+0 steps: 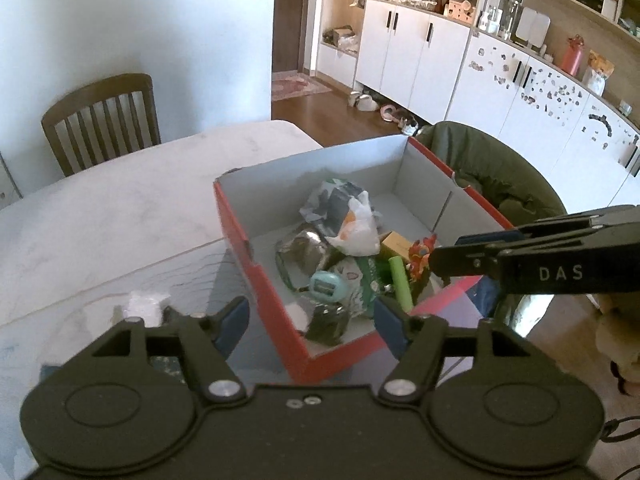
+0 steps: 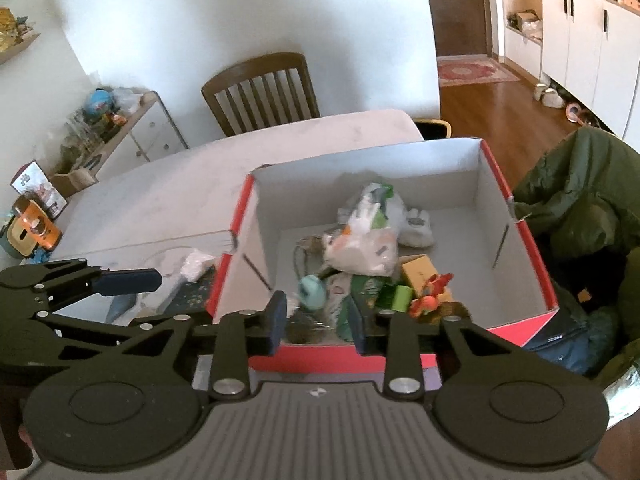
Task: Organize objects
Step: 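Withdraw both grippers from the shoebox back over the table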
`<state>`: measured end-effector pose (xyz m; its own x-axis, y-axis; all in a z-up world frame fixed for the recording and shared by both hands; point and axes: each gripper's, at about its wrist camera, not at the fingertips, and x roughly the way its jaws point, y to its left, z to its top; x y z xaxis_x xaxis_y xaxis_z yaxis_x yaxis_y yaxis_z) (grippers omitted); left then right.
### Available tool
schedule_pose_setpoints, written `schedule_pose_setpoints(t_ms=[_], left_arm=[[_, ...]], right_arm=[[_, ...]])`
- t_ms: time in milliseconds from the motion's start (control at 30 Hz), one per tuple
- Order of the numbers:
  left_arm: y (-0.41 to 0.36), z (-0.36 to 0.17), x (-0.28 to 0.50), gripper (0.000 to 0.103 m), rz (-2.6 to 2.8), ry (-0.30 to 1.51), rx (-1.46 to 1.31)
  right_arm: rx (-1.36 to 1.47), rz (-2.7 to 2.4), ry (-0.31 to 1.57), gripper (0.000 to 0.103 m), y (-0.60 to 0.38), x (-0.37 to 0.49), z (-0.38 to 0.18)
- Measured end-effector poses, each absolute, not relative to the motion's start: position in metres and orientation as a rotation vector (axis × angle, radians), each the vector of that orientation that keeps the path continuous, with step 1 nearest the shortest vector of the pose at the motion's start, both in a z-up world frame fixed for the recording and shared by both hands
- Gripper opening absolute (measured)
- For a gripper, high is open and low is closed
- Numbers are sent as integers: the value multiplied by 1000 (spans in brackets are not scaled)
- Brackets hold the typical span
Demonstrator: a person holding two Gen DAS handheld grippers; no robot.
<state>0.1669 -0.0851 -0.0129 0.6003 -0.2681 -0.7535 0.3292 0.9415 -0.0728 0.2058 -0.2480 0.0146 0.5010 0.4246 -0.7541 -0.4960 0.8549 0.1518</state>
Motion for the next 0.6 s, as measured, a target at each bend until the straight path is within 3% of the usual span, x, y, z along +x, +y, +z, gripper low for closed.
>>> schedule_pose_setpoints(t_ms=[233,600], left_arm=[[-55,-9,149,76,-329,833,64],[0,-13,128,82,-282,823,41]], right_arm=[[-86,591,880,53,-225,182,11],[-88,636,875,73,-186,151,8]])
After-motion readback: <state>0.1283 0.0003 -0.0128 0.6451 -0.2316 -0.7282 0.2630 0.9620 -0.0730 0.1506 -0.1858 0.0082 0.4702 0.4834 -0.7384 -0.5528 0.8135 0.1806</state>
